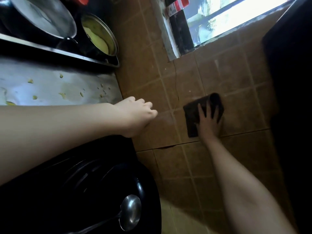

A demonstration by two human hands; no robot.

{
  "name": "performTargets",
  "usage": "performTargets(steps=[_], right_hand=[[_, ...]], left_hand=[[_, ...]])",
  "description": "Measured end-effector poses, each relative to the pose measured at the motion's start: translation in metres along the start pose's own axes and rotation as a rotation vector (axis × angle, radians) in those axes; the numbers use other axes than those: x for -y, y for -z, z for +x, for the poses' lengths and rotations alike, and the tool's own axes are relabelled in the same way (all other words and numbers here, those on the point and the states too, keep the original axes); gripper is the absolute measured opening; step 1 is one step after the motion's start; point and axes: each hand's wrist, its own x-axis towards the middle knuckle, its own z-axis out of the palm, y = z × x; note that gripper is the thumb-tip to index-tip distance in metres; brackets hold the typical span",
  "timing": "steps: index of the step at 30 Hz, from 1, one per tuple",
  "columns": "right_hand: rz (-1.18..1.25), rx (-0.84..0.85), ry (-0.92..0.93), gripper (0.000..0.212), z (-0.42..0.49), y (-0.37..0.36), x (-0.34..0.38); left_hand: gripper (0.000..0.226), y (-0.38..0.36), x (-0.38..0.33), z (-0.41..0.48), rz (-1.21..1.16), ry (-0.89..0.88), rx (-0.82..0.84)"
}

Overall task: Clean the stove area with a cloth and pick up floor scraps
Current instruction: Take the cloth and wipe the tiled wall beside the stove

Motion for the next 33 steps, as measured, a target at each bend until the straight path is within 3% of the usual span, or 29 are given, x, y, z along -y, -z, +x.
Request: performTargets(steps=[9, 17, 25, 33], right_hand=[[0.263, -0.208, -0.282, 0.075, -0.008, 0.017, -0.023], [0.263, -0.153, -0.339, 0.078, -0.092, -0.032, -0.07], [0.268, 0.004, -0.416, 0.079, -0.189, -0.082, -0.1], [0.353, 0.098, -0.531, 0.08, -0.257, -0.113, -0.107]], left_hand=[[0.023, 0.015, 0.01, 0.002, 0.011, -0.007, 0.004], [0.025, 0.023, -0.022, -0.007, -0.016, -0.033, 0.014], [0.032, 0.024, -0.068, -0.028, 0.007, -0.053, 0.039], [0.031, 0.033, -0.084, -0.037, 0.042, -0.027, -0.026]])
